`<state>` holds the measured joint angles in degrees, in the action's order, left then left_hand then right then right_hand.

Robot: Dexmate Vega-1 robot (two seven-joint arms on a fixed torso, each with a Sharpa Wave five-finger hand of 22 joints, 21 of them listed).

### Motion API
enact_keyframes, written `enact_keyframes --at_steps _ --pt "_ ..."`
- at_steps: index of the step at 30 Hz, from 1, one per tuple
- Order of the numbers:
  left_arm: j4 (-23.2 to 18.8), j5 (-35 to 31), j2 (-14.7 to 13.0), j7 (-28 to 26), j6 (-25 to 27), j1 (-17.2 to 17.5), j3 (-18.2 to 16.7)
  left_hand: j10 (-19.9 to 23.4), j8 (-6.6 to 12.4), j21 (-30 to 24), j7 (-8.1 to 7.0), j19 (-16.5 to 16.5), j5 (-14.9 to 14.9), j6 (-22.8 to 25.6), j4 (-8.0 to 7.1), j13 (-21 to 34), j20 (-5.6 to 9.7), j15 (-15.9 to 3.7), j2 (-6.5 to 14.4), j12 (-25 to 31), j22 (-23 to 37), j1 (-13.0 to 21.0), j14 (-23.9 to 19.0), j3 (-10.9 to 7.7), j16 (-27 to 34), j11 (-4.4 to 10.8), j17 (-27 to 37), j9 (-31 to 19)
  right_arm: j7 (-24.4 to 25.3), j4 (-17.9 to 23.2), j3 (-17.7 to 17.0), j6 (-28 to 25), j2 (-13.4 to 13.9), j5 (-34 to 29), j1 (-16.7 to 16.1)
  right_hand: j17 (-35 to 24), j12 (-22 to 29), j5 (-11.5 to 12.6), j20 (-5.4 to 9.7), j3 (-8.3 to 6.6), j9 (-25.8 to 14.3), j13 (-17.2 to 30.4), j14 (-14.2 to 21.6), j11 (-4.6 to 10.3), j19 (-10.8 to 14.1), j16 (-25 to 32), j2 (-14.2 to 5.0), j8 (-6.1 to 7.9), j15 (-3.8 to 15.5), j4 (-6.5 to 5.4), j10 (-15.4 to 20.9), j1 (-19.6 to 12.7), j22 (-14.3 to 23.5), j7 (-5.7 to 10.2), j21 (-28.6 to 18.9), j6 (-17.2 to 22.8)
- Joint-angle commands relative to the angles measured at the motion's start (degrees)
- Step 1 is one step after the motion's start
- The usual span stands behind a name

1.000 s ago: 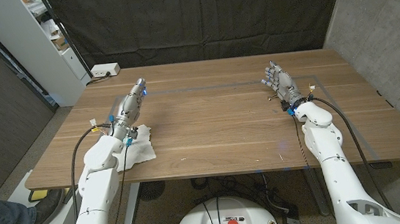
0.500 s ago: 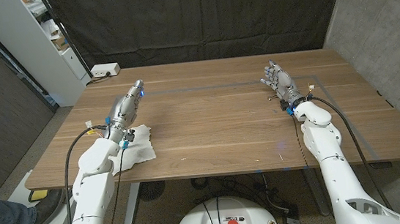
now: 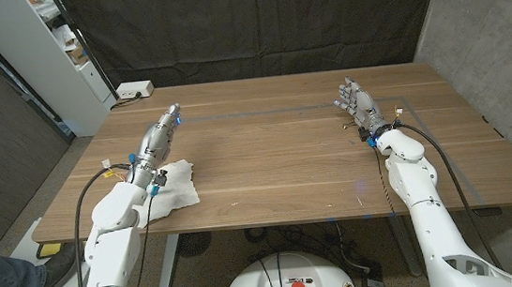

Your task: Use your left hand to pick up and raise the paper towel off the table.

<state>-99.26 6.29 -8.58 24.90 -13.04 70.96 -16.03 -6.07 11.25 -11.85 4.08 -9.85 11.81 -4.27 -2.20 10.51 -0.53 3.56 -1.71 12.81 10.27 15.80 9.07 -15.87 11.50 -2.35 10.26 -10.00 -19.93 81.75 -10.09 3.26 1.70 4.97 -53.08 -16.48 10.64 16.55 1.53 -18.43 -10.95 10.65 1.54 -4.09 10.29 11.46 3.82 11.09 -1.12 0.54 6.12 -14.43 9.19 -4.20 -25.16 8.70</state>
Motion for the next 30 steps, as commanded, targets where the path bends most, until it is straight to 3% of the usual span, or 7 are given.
enact_keyframes --at_steps 1,30 --pt "-1.7 -0.1 0.5 0.1 -2.6 2.0 -1.2 0.2 0.39 -0.1 0.28 -3.0 -0.3 0.4 0.39 0.3 0.12 0.06 0.4 0.5 0.1 0.2 -0.2 0.0 0.2 -0.26 0.2 -0.2 0.1 -0.9 0.3 0.3 -0.2 -0.2 0.5 0.0 0.4 0.3 0.09 0.3 0.0 0.2 0.1 -0.04 0.6 0.2 -0.51 0.17 -0.11 0.05 0.3 -0.3 0.3 0.13 0.3 0.2" --pt "-4.7 -1.6 1.1 -0.8 -4.6 5.0 -3.3 0.6 0.27 0.2 0.24 -3.2 -0.5 1.3 0.91 0.3 0.48 0.0 1.0 0.2 0.1 0.7 -0.8 -0.2 -0.1 -0.08 0.2 -0.2 -0.5 -2.3 -0.6 0.4 -0.1 0.7 1.2 0.4 0.5 0.3 -0.06 0.52 0.0 0.2 0.3 -0.1 1.0 0.4 -0.68 0.19 -0.05 0.05 0.4 -0.2 0.4 0.17 1.1 0.3"
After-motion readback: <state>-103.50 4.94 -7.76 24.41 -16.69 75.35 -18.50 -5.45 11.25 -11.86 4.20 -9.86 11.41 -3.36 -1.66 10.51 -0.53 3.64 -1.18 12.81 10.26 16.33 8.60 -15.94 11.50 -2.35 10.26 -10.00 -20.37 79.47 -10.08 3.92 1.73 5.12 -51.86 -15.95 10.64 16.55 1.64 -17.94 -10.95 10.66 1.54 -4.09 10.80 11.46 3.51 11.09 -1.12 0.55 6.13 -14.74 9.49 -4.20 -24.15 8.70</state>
